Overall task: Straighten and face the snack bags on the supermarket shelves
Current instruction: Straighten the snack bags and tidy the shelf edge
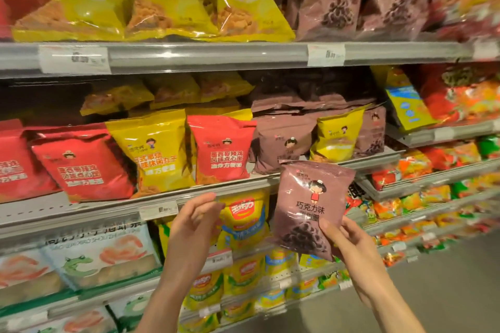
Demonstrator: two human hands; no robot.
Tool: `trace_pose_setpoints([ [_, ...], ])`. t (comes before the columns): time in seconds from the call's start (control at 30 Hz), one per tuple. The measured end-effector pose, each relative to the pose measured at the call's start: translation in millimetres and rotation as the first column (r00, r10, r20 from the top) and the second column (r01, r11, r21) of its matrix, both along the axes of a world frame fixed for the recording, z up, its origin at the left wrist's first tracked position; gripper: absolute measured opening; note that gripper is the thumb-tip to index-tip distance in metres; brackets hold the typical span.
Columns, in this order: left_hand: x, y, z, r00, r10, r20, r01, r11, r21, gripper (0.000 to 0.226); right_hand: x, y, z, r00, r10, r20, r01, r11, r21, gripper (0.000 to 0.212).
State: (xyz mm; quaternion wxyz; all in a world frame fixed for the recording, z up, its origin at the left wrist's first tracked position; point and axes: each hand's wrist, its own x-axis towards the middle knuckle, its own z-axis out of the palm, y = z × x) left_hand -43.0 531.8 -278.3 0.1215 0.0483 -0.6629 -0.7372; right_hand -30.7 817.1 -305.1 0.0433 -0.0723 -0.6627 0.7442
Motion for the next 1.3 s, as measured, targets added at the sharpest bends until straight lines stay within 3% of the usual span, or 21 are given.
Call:
trace_pose_setpoints([
  [0.13, -17.4, 10.9, -1.4, 0.996, -0.073, -0.057, 0.067, 0.993, -0.101, 0.013, -6.0, 12.2, 4.9, 0.997, -0.065, -0.031, 0.065, 0.998, 0.026, 0.045],
  [0.47, -56.5, 54.6, -13.6, 0.994, -0.107, -0.019, 0.104, 0.988, -0.111, 0.012, -37.8, 59.9, 1.7, 0.994, -0.086, -0.06, 0.088, 0.996, 0.033, 0.027],
  [0.67, -87.0, 107.7, -8.4, 0.994, -0.093, -0.057, 0.085, 0.988, -0.132, 0.023, -83.4, 108.2, 5.4, 0.994, -0.031, -0.103, 0.035, 0.999, 0.033, 0.034],
  [0.87, -124.3, 189.0, 6.6, 0.981, -0.105, -0.165, 0.071, 0.977, -0.2, 0.017, -124.0, 183.6, 12.6, 0.993, 0.04, -0.109, -0.034, 0.998, 0.06, 0.044],
  [0.93, -140.8, 213.0, 11.5, 0.984, -0.081, -0.157, 0.021, 0.936, -0.352, 0.029, -136.3, 202.4, 14.1, 0.992, 0.038, -0.117, -0.03, 0.997, 0.069, 0.049],
  [1.03, -161.7, 236.9, 21.5, 0.995, -0.018, -0.096, -0.043, 0.8, -0.599, 0.054, -150.7, 219.0, 17.7, 0.986, 0.067, -0.153, -0.059, 0.997, 0.056, 0.047],
  [1.3, -189.7, 256.5, 28.3, 0.981, 0.09, -0.174, -0.19, 0.653, -0.733, 0.048, -173.2, 236.9, 12.1, 0.957, 0.188, -0.223, -0.169, 0.98, 0.101, 0.041],
])
